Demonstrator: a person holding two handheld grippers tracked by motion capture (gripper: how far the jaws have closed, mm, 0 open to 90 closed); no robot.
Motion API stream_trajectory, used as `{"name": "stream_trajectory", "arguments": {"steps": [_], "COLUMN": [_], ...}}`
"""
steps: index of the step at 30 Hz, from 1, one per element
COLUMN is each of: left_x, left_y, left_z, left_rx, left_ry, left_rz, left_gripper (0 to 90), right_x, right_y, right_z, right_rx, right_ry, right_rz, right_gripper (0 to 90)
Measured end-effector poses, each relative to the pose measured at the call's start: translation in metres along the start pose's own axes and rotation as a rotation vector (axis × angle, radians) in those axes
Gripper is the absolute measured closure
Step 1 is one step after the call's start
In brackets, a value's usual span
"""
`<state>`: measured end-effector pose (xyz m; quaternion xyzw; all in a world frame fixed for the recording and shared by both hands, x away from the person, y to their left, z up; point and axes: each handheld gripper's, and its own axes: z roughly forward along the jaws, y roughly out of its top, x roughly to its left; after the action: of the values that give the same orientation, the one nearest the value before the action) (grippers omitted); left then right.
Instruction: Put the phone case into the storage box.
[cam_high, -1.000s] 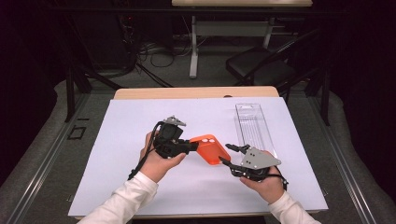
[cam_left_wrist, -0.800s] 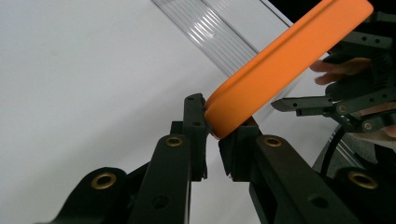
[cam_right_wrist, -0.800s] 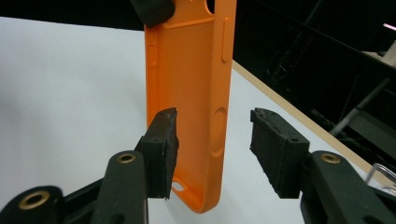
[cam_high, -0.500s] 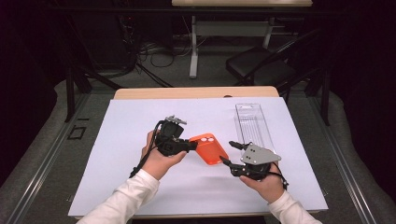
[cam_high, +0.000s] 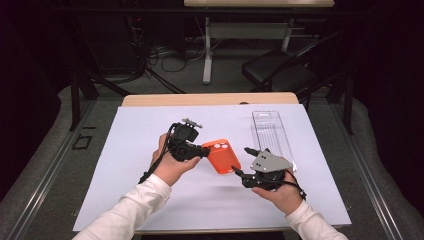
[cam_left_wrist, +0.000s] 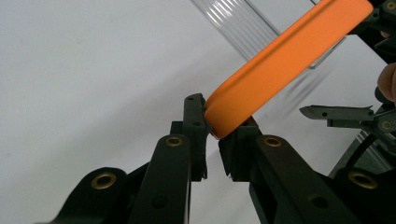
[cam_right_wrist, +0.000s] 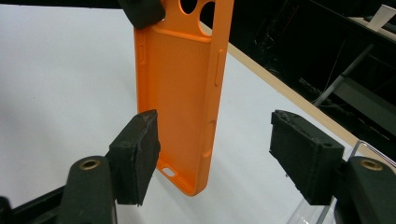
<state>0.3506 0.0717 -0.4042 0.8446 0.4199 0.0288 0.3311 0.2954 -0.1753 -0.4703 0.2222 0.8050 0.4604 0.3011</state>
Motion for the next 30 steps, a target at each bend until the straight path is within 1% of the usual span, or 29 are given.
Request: {"name": "stream_trajectory", "arguments": {"steps": [5, 8, 12, 16, 18, 23, 26, 30], "left_x": [0.000, 0.002, 0.003, 0.002, 0.001, -0.003, -0.004, -0.004], "left_y": [0.007, 0.011, 0.015, 0.019, 0.020, 0.024, 0.026, 0.028], "left_z": [0.005, 0.008, 0.011, 0.013, 0.014, 0.015, 0.015, 0.017], "left_rx": [0.025, 0.040, 0.056, 0.061, 0.065, 0.072, 0.073, 0.083], "left_ry": [0.016, 0.021, 0.031, 0.036, 0.037, 0.053, 0.056, 0.070], "left_rz": [0.004, -0.006, -0.007, -0.005, -0.003, 0.001, 0.002, 0.002], "left_gripper": [81.3, 81.3, 81.3, 81.3, 81.3, 81.3, 81.3, 81.3], "right_x": [-0.001, -0.001, -0.002, -0.003, -0.004, -0.006, -0.007, -0.008], "right_y": [0.002, 0.002, 0.004, 0.006, 0.008, 0.012, 0.014, 0.016], "right_z": [0.004, 0.007, 0.010, 0.011, 0.011, 0.010, 0.009, 0.011], "right_rx": [0.018, 0.025, 0.041, 0.048, 0.054, 0.052, 0.032, 0.037], "right_ry": [-0.016, -0.025, -0.052, -0.059, -0.060, -0.082, -0.096, -0.104], "right_rz": [0.014, 0.024, 0.025, 0.025, 0.012, -0.019, -0.025, -0.026], "right_gripper": [28.3, 25.8, 22.0, 22.0, 22.1, 24.7, 30.5, 35.5]}}
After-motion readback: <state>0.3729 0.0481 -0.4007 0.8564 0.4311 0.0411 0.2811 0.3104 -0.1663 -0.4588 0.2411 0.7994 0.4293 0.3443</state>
